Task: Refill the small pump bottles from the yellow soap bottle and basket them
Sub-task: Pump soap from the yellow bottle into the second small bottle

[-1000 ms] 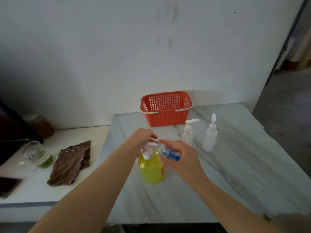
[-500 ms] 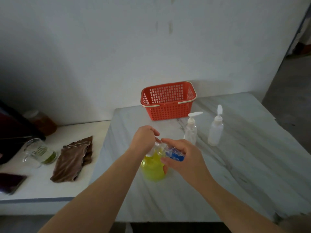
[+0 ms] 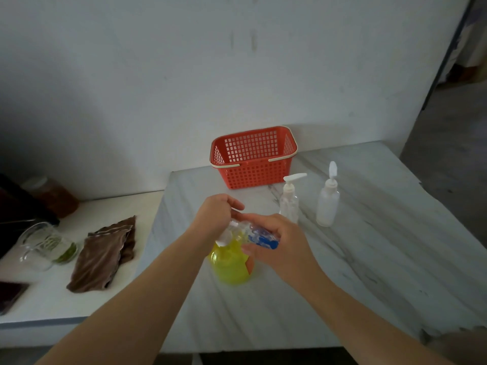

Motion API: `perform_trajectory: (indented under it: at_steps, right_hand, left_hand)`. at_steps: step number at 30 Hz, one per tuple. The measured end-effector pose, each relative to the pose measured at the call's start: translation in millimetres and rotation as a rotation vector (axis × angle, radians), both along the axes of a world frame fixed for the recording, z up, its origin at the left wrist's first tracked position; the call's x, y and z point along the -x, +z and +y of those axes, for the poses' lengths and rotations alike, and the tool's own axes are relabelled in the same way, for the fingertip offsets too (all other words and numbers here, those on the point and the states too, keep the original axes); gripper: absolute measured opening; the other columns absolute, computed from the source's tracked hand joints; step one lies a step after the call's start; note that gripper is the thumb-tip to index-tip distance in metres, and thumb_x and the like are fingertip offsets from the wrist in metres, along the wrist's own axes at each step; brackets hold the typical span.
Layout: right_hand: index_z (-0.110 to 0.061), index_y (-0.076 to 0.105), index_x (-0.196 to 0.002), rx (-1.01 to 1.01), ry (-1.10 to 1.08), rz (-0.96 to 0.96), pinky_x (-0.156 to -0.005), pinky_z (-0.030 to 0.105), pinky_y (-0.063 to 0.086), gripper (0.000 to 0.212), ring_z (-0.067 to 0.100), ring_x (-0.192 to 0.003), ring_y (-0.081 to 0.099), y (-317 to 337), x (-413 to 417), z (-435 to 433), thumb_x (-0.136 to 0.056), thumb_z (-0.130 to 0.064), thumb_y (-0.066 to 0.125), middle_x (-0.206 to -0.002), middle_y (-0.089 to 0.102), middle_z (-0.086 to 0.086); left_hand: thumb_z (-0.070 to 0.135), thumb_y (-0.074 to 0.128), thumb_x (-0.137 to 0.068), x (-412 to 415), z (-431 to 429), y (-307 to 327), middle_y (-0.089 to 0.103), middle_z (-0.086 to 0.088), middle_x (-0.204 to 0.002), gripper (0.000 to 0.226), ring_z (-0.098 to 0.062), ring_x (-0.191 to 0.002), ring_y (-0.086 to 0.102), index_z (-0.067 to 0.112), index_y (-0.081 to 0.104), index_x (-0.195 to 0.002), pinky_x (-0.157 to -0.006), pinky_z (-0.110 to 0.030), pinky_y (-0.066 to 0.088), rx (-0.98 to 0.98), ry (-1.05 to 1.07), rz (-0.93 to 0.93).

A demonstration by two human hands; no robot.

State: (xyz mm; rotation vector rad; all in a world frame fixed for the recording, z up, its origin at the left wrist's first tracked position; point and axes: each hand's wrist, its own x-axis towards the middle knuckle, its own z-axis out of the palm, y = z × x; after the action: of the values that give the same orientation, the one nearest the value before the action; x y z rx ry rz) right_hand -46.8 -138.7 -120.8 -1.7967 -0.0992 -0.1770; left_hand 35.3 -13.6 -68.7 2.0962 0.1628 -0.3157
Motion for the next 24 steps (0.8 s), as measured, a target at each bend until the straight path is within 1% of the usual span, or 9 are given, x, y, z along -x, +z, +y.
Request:
perform_trajectory:
  at_steps: [1, 4, 8, 10, 12, 15, 17, 19, 24]
  right_hand:
    - [-0.033, 0.066, -0.119, 0.005, -0.004, 0.005, -0.075, 0.008, 0.040, 0.053, -0.001, -0.082, 0.056, -0.8, -1.0, 0.3, -0.067, -0.027, 0.079, -0.088, 0.056, -0.010]
    - [-0.035, 0.066, -0.118, 0.009, 0.002, 0.027, -0.073, 0.009, 0.039, 0.052, 0.000, -0.078, 0.054, -1.6, -0.1, 3.1, -0.069, -0.026, 0.080, -0.085, 0.052, -0.011]
    - [-0.038, 0.066, -0.117, 0.013, -0.004, 0.043, -0.075, 0.009, 0.041, 0.054, 0.002, -0.082, 0.057, 0.9, -0.3, 0.6, -0.064, -0.036, 0.074, -0.087, 0.055, -0.007]
    - [-0.042, 0.065, -0.115, -0.009, -0.005, 0.041, -0.074, 0.009, 0.041, 0.053, 0.001, -0.083, 0.058, 5.0, 1.6, 0.0, -0.063, -0.038, 0.072, -0.089, 0.058, -0.006]
    - [-0.046, 0.062, -0.111, -0.022, -0.008, 0.025, -0.073, 0.008, 0.041, 0.051, 0.000, -0.081, 0.058, 7.7, 2.4, -0.8, -0.062, -0.036, 0.073, -0.088, 0.058, -0.007]
    - [-0.038, 0.066, -0.116, -0.025, 0.001, 0.026, -0.074, 0.008, 0.041, 0.053, -0.001, -0.080, 0.058, 7.2, 2.4, -0.9, -0.064, -0.034, 0.075, -0.087, 0.057, -0.008]
    - [-0.036, 0.066, -0.119, -0.029, 0.008, 0.029, -0.077, 0.011, 0.043, 0.054, 0.001, -0.083, 0.058, 5.0, 1.8, 0.4, -0.068, -0.027, 0.080, -0.090, 0.058, -0.005]
    - [-0.037, 0.066, -0.119, -0.010, 0.007, 0.032, -0.078, 0.011, 0.043, 0.053, 0.003, -0.084, 0.057, 4.5, 1.9, 1.5, -0.071, -0.019, 0.081, -0.091, 0.057, -0.003]
    - [-0.036, 0.066, -0.118, 0.013, -0.003, 0.032, -0.076, 0.011, 0.042, 0.052, 0.004, -0.083, 0.057, 4.7, 2.1, 1.8, -0.072, -0.019, 0.081, -0.087, 0.055, -0.004]
  left_hand:
    - [-0.007, 0.032, -0.086, -0.7, 0.3, -2.2, 0.065, -0.002, -0.060, 0.036, -0.019, -0.062, 0.058, 0.010, 0.064, -0.080, -0.061, -0.026, 0.048, 0.012, -0.001, 0.006]
    - [-0.006, 0.033, -0.085, 1.0, 3.6, -5.8, 0.066, -0.003, -0.061, 0.035, -0.020, -0.060, 0.058, 0.009, 0.064, -0.083, -0.060, -0.025, 0.047, 0.033, 0.011, 0.011]
    - [-0.005, 0.033, -0.086, 0.6, 0.3, -1.5, 0.065, 0.004, -0.049, 0.035, -0.020, -0.062, 0.058, 0.010, 0.064, -0.082, -0.061, -0.026, 0.047, 0.020, 0.005, 0.020]
    - [-0.006, 0.032, -0.087, 1.0, -1.7, 5.2, 0.065, 0.003, -0.050, 0.035, -0.019, -0.062, 0.058, 0.009, 0.063, -0.083, -0.062, -0.026, 0.047, 0.032, -0.012, 0.027]
    - [-0.007, 0.032, -0.088, 1.3, -3.5, 10.6, 0.066, -0.002, -0.059, 0.033, -0.016, -0.062, 0.058, 0.006, 0.063, -0.089, -0.063, -0.025, 0.047, 0.035, -0.029, 0.020]
    - [-0.007, 0.032, -0.088, 2.5, -2.8, 9.4, 0.067, -0.003, -0.065, 0.034, -0.017, -0.067, 0.058, 0.006, 0.063, -0.092, -0.068, -0.027, 0.047, 0.017, -0.033, 0.001]
    - [-0.006, 0.032, -0.087, 1.0, -0.5, 5.0, 0.068, -0.002, -0.065, 0.035, -0.020, -0.070, 0.059, 0.010, 0.064, -0.088, -0.071, -0.029, 0.048, 0.001, -0.029, -0.011]
    - [-0.007, 0.032, -0.086, 1.6, 1.8, 1.2, 0.067, -0.003, -0.064, 0.036, -0.020, -0.068, 0.058, 0.011, 0.063, -0.085, -0.068, -0.029, 0.048, 0.012, -0.025, -0.004]
    - [-0.008, 0.032, -0.085, 3.2, 2.4, -0.8, 0.065, 0.004, -0.051, 0.037, -0.019, -0.062, 0.057, 0.010, 0.064, -0.084, -0.060, -0.025, 0.047, 0.017, -0.027, -0.003]
